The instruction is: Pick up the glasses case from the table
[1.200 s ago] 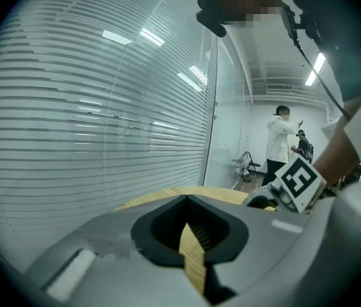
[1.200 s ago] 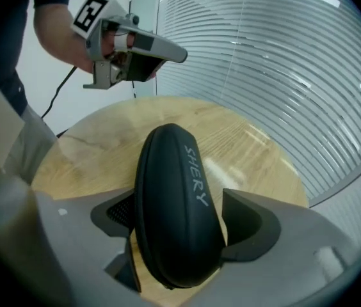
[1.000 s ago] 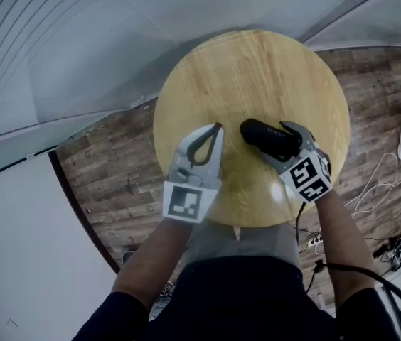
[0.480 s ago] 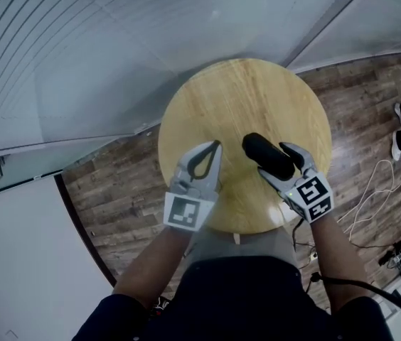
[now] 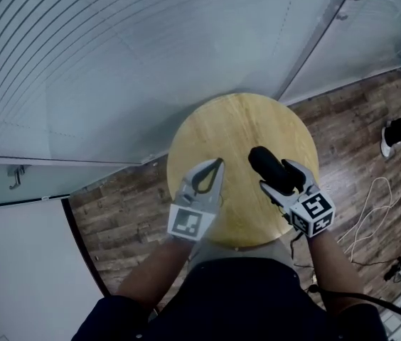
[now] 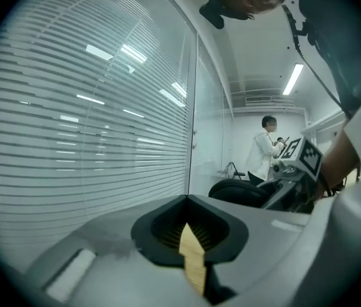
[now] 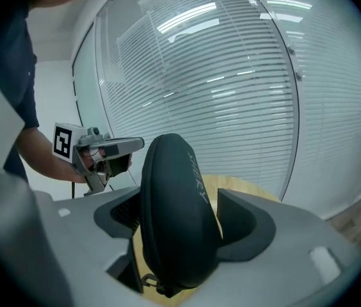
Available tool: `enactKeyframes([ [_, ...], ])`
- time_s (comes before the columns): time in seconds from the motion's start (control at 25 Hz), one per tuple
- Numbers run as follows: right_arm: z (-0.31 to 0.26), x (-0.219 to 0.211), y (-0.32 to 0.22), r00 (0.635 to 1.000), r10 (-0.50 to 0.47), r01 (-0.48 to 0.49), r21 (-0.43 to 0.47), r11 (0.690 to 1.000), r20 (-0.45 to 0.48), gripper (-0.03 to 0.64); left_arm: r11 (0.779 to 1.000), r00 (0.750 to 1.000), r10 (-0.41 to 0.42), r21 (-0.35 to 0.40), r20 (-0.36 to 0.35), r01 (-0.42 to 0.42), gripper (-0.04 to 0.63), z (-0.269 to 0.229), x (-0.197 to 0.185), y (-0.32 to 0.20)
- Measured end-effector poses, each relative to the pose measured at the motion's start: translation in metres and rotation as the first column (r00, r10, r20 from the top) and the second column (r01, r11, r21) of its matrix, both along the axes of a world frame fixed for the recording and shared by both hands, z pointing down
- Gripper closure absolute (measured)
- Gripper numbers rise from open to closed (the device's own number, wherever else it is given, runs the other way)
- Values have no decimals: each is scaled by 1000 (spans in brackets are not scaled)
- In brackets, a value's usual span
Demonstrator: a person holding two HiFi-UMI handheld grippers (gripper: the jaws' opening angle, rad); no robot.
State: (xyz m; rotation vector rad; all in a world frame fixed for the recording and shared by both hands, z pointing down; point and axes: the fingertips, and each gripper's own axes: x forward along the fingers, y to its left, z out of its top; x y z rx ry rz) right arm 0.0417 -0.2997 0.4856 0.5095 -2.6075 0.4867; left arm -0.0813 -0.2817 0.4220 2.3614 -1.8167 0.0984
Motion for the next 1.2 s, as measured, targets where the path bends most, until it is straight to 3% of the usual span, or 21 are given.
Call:
enactKeyframes([
  [0.64, -127, 32, 26, 975, 81, -117, 170, 979, 207, 264, 996, 999, 4, 89, 39, -7, 592, -99, 20, 27],
  [0.84, -141, 44, 32, 961, 113, -168, 209, 963, 252, 265, 997, 999, -18, 74, 32, 15, 592, -99, 20, 46],
  [1.0, -147, 45, 42, 960, 112, -174, 233, 957, 256, 265, 998, 996, 13, 66, 89, -18, 592, -89, 19, 58],
  [1.2, -156, 54, 55, 964, 96, -167, 283, 945, 249, 265, 995, 1000, 2, 98, 17, -4, 592, -114, 37, 65],
])
